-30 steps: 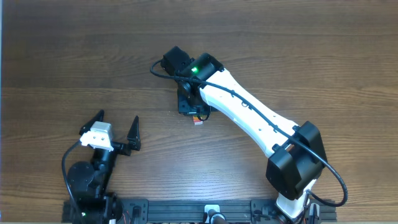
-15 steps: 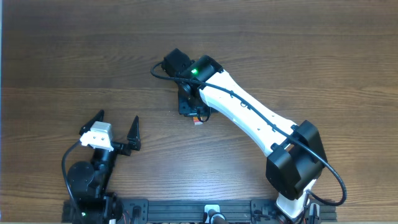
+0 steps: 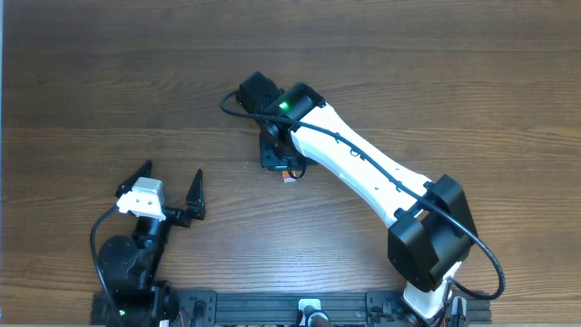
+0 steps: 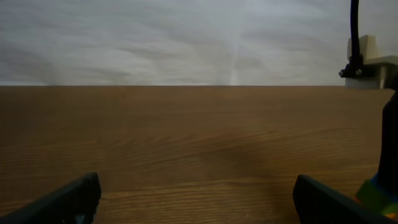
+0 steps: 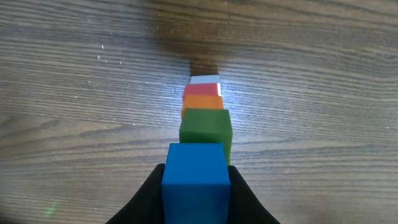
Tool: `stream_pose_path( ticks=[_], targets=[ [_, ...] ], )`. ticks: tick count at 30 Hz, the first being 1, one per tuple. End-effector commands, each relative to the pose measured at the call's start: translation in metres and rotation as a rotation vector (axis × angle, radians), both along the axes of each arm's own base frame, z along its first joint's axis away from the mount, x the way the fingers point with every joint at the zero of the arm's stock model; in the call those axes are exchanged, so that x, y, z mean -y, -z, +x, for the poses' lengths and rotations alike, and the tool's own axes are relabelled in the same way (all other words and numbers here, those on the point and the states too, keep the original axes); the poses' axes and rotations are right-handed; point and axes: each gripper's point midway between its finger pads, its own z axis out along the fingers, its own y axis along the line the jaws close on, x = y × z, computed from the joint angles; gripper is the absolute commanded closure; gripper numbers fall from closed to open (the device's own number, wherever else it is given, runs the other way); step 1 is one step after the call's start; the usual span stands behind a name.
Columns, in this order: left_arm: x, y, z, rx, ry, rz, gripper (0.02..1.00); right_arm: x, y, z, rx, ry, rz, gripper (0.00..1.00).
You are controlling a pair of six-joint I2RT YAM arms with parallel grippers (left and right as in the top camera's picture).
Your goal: Stack Cubes
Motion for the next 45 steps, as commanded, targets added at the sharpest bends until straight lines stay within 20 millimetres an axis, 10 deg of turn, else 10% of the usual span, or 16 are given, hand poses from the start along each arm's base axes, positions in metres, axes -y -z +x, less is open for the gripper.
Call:
stream_pose_path(
  ticks=[1, 45],
  targets=[
    [0.0, 0.0007, -0.0001, 0.007, 0.003, 0.013, 0.018, 0.0057, -0.0037, 0.003, 0.02, 0.021, -0.007, 0.989],
    [0.0, 0.0007, -0.0001, 0.007, 0.003, 0.013, 0.02, 0.0097, 0.0009, 0.0096, 0.029, 0.033, -0.023, 0.991]
  ],
)
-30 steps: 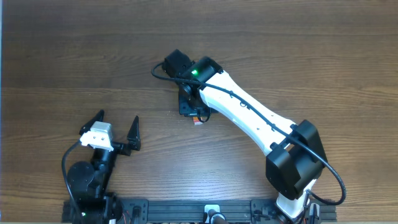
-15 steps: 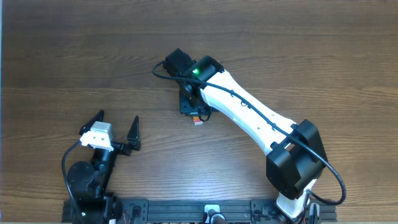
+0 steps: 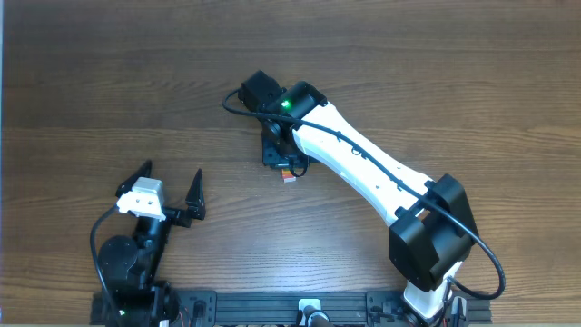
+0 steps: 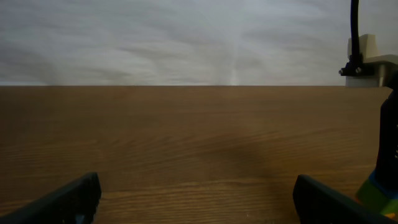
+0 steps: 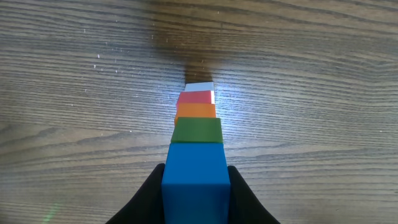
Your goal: Stack Cubes
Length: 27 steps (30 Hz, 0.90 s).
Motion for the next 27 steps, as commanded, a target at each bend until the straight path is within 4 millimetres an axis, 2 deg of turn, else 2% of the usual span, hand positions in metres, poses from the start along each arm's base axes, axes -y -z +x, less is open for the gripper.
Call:
stream_pose_path(
  ticks=[1, 21, 27],
  targets=[
    [0.0, 0.0007, -0.0001, 0.007, 0.003, 0.013, 0.018, 0.0051, 0.0009, 0.0035, 0.015, 0.018, -0.016, 0.991],
    [0.0, 0.0007, -0.0001, 0.007, 0.003, 0.013, 0.018, 0.0033, 0.002, 0.0021, 0.013, 0.013, -0.017, 0.95],
    [0.0, 0.0007, -0.0001, 0.007, 0.003, 0.013, 0.018, 0.0033, 0.0021, 0.0019, 0.013, 0.012, -0.018, 0.829]
  ],
)
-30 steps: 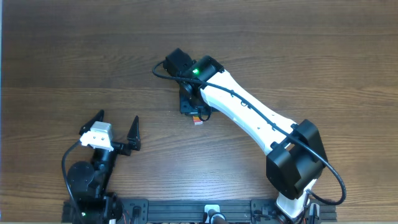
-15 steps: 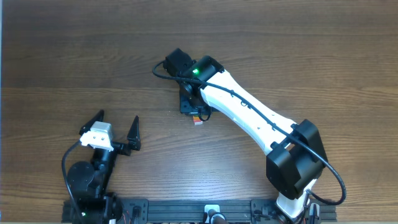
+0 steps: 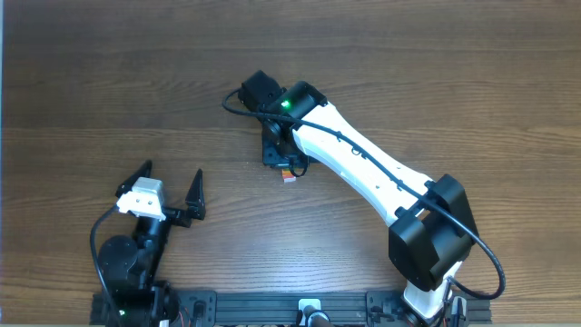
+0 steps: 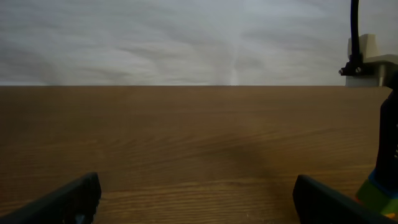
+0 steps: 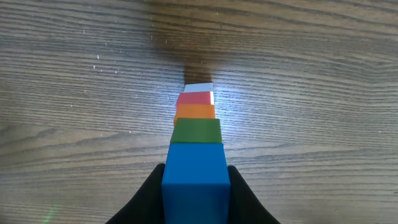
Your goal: Stack Cubes
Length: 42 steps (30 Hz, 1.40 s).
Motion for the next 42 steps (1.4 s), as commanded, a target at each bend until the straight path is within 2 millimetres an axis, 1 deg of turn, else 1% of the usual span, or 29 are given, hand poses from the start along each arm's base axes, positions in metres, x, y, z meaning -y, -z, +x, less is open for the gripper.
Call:
stream_pose_path(
  ticks=[1, 5, 8, 13, 16, 18, 19, 23, 26, 28, 29, 30, 35, 37, 39, 42],
  targets=[
    [0.0, 0.001, 0.0, 0.007, 0.003, 0.013, 0.018, 0.003, 0.002, 0.001, 0.009, 0.011, -0.016, 0.814],
    [0.0, 0.001, 0.0, 0.007, 0.003, 0.013, 0.018, 0.003, 0.002, 0.001, 0.009, 0.011, -0.016, 0.722],
    [0.0, 0.001, 0.0, 0.007, 0.003, 0.013, 0.018, 0.003, 0.002, 0.001, 0.009, 0.011, -0.016, 0.682],
    [0.0, 0.001, 0.0, 0.007, 0.003, 0.013, 0.02, 0.003, 0.002, 0.001, 0.009, 0.011, -0.016, 0.654],
    [0.0, 0.001, 0.0, 0.007, 0.003, 0.013, 0.018, 0.003, 0.002, 0.001, 0.009, 0.011, -0.016, 0.619],
    [0.0, 0.001, 0.0, 0.007, 0.003, 0.013, 0.018, 0.003, 0.002, 0.001, 0.009, 0.011, -0.016, 0.553],
    [0.0, 0.001, 0.0, 0.007, 0.003, 0.013, 0.018, 0.003, 0.002, 0.001, 0.009, 0.011, -0.016, 0.503],
    [0.0, 0.001, 0.0, 0.007, 0.003, 0.013, 0.018, 0.003, 0.002, 0.002, 0.01, 0.012, -0.016, 0.354],
    [0.0, 0.001, 0.0, 0.007, 0.003, 0.013, 0.018, 0.004, 0.002, 0.003, 0.013, 0.014, -0.015, 0.185],
    [0.0, 0.001, 0.0, 0.007, 0.003, 0.013, 0.018, 0.004, 0.002, 0.005, 0.017, 0.014, -0.012, 0.056],
    [0.0, 0.001, 0.0, 0.007, 0.003, 0.013, 0.018, 0.004, 0.002, 0.006, 0.017, 0.016, -0.011, 0.023],
    [0.0, 0.001, 0.0, 0.007, 0.003, 0.013, 0.018, 0.005, 0.002, 0.007, 0.018, 0.02, -0.011, 0.007],
    [0.0, 0.001, 0.0, 0.007, 0.003, 0.013, 0.018, 0.009, 0.002, 0.011, 0.022, 0.014, -0.01, 0.007],
    [0.0, 0.001, 0.0, 0.007, 0.003, 0.013, 0.02, 0.014, 0.0, 0.016, 0.032, 0.006, -0.014, 0.007],
    [0.0, 0.001, 0.0, 0.007, 0.003, 0.013, 0.023, 0.021, -0.005, 0.027, 0.065, 0.003, -0.029, 0.009],
    [0.0, 0.001, 0.0, 0.007, 0.003, 0.013, 0.018, 0.035, -0.02, 0.053, 0.13, -0.009, -0.036, 0.009]
  ],
)
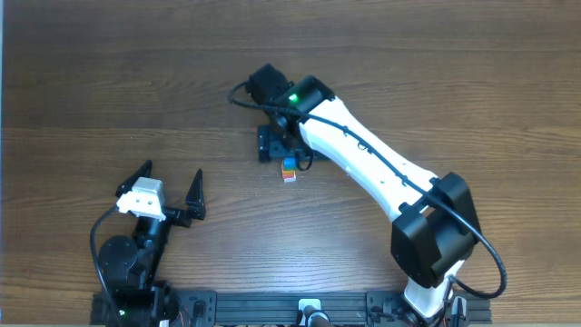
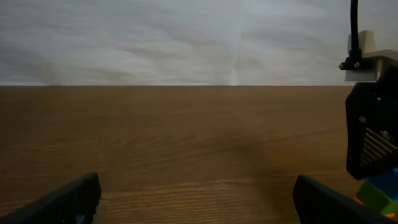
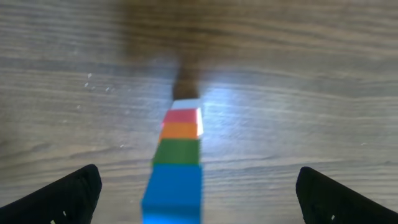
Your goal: Stack Cubes
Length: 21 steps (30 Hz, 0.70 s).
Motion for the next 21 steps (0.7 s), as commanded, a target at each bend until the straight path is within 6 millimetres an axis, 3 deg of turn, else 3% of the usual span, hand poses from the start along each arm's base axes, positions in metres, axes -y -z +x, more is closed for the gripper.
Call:
stream_pose_path(
  ticks=[1, 5, 8, 15, 18, 21],
  targets=[
    [0.0, 0.001, 0.0, 0.007, 0.003, 0.013, 0.018, 0.025, -0.025, 0.044, 0.125, -0.023, -0.026, 0.007],
    [0.0, 0.001, 0.0, 0.007, 0.003, 0.013, 0.018, 0.05, -0.057, 0.085, 0.245, 0.0, -0.032, 0.007],
    [0.0, 0.001, 0.0, 0.007, 0.003, 0.013, 0.018, 0.081, -0.078, 0.111, 0.309, 0.033, -0.036, 0.009],
    [0.0, 0.001, 0.0, 0.007, 0.003, 0.013, 0.018, 0.168, -0.091, 0.146, 0.378, 0.083, -0.158, 0.009],
    [0.0, 0.001, 0.0, 0.007, 0.003, 0.013, 0.02, 0.187, -0.103, 0.156, 0.445, 0.068, -0.233, 0.009],
    [0.0, 0.001, 0.0, 0.007, 0.003, 0.013, 0.02, 0.189, -0.121, 0.163, 0.528, 0.052, -0.248, 0.009]
  ],
)
